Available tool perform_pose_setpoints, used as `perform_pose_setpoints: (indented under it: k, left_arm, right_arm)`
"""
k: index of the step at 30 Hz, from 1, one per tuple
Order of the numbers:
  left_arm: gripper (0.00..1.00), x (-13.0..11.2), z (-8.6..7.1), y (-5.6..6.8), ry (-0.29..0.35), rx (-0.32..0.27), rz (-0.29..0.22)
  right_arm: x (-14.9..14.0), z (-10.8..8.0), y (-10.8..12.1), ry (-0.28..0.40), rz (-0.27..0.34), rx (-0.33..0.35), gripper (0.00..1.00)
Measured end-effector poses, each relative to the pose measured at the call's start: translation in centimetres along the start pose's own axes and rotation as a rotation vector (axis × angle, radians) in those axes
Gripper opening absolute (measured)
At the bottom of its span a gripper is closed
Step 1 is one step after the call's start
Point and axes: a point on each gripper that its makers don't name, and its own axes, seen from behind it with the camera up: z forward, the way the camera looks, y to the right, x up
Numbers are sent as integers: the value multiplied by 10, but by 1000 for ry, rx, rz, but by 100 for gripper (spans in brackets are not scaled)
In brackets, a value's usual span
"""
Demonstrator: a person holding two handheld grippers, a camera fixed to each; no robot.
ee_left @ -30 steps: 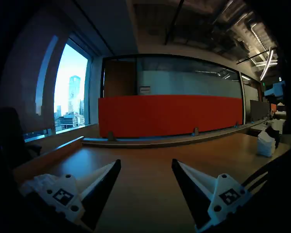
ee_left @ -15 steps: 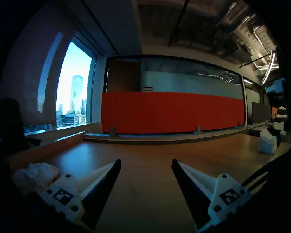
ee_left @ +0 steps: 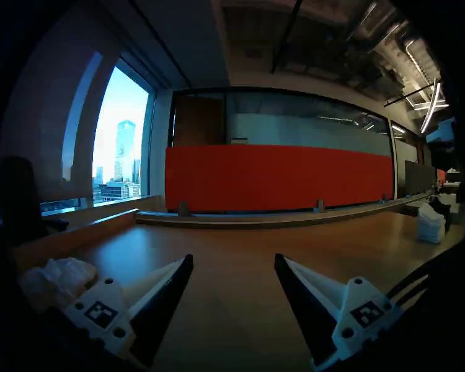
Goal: Fold towel
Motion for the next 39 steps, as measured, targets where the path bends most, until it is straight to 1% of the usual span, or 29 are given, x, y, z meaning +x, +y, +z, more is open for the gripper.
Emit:
perform_pose_setpoints:
  k: [9,15,18,22,27,30,33,39]
  left_arm:
    - [97,0,0,0,-1,2,6]
    - [97,0,1,0,-1,2,6]
    - [97,-1,1,0,-1,2,6]
    - [97,-1,1,0,-1,2,6]
    - [97,-1,1,0,-1,2,6]
    - [97,-1,1,0,-1,2,6]
    - [97,-1,1,0,-2,2,6]
    - [97,-1,1,0,-1,2,6]
  right_arm:
    - [2,0,-3,9,0,11,99]
    - [8,3,3,32,-8,6,99]
    - [14,3,9,49,-15,-3,99]
    - [18,4,22,65,-38,-28,100]
    - [17,5,37,72,-80,-53,100]
    - [15,6,44,78,-88,-69,100]
    - [10,6,48,78,-76,-73,100]
    - [-7,8,57,88,-14,-86,100]
